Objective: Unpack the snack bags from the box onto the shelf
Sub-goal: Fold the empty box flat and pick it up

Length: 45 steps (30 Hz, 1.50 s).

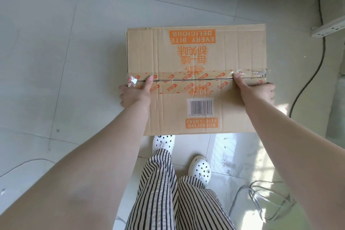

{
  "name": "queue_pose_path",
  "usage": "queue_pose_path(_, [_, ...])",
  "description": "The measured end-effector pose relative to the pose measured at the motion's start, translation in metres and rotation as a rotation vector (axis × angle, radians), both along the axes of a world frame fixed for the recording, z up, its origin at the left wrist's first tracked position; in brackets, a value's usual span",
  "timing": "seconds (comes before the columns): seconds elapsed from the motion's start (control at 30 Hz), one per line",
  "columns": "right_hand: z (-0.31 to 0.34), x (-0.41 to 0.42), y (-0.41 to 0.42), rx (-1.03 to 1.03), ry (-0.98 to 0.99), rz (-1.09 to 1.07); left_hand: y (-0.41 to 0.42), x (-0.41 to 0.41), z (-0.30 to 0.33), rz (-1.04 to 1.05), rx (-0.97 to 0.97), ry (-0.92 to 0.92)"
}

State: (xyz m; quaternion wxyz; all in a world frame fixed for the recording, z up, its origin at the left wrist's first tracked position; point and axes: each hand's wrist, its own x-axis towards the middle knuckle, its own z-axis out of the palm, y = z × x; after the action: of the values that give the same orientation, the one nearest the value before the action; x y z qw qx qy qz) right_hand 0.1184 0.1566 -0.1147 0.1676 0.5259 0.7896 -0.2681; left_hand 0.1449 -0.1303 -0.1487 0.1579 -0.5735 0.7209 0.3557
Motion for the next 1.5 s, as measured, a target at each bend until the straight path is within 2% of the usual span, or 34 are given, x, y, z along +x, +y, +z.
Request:
queue_pose_path(0.27, [-0.004,-0.042,-0.089,0.012,0.013,0.263,-0.075,0.027,-0.007,0.275,0.046,0.058])
queue_pose_path(0.6, [-0.010,-0.092,-0.241,0.024,0.037,0.581,-0.189,0.057,-0.011,0.611,0.042,0.085])
queue_pose_path(0.93, [0.002,-0.115,-0.405,0.024,0.032,0.834,-0.294,0.085,0.006,0.811,-0.027,-0.014])
queue_pose_path(1.13, [0.008,-0.123,-0.512,0.002,0.038,0.994,-0.359,0.106,0.019,0.961,-0.011,0.020])
queue_pose_path(1.5, [-0.008,-0.121,-0.669,0.004,0.009,1.218,-0.461,0.133,0.001,1.179,-0.008,0.057])
